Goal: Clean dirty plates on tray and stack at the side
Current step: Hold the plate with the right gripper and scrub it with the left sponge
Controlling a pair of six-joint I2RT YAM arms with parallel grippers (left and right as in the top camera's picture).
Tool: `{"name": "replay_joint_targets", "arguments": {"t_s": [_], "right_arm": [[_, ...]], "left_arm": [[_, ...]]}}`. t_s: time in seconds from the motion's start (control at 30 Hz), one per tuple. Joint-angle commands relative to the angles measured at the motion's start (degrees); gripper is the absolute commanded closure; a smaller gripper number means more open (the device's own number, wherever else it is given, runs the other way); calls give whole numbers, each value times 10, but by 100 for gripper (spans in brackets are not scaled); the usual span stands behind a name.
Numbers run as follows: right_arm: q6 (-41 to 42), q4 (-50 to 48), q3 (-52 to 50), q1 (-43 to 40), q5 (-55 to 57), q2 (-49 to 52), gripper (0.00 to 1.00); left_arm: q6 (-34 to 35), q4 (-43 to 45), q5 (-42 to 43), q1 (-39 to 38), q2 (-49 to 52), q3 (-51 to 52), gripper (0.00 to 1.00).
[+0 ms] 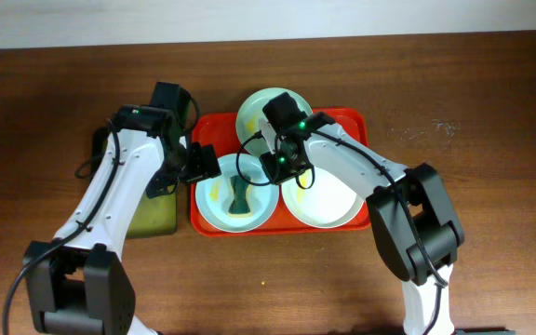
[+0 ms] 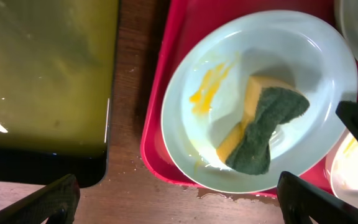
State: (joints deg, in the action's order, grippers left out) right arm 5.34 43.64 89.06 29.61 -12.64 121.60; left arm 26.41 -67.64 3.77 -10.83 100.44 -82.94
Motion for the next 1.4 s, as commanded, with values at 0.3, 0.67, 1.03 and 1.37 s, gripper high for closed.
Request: {"name": "replay_joint_targets", "arguments": {"t_s": [0.3, 0.67, 1.03, 1.37], "right_arm": [[-5, 2, -4, -5, 13, 44, 90], [-4, 2, -4, -5, 11, 44, 96], [-4, 9, -4, -5, 9, 44, 96], [-4, 5, -4, -5, 11, 44, 96]], "left_arm": [[-67, 25, 48, 1, 2, 18, 11], [-68, 195, 141, -40, 2, 151, 35], [-38, 275, 75, -106, 3, 174, 37], [-37, 322, 82, -106, 3, 211, 43]]}}
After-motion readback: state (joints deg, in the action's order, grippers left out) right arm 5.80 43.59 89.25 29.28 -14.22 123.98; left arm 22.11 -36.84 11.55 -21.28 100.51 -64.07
